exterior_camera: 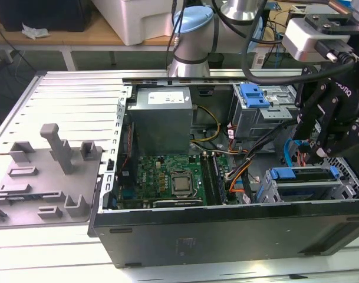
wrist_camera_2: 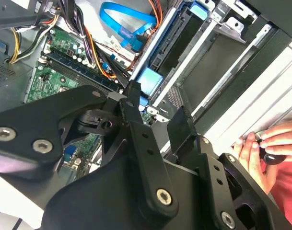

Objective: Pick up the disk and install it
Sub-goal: 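Insert the first disk wire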

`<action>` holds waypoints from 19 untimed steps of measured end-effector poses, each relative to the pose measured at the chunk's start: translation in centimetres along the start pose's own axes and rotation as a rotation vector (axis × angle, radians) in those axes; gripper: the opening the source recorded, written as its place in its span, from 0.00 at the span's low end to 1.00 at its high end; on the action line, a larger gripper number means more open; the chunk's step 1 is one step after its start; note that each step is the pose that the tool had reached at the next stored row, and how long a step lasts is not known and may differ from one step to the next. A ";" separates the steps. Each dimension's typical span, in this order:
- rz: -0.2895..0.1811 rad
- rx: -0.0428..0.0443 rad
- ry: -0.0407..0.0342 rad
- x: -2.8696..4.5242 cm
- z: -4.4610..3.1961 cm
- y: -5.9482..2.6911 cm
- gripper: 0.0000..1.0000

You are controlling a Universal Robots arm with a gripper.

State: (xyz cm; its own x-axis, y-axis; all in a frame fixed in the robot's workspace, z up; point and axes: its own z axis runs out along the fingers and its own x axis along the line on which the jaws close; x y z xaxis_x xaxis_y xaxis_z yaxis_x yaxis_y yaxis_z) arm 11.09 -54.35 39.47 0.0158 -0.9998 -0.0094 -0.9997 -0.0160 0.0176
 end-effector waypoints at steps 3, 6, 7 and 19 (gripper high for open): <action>0.000 -0.0001 0.0064 -1.25 0.02 -0.09 0.51; 0.000 -0.0006 0.0192 -2.43 0.02 -0.16 0.51; 0.000 -0.0008 0.0229 -2.80 0.03 -0.24 0.51; 0.029 -0.0062 0.0352 -5.57 0.01 -2.66 0.35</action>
State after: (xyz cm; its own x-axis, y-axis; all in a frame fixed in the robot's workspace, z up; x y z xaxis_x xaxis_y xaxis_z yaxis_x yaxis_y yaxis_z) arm 13.66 -48.74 39.46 -0.0127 -0.9996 0.0264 -0.9996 0.0134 0.0236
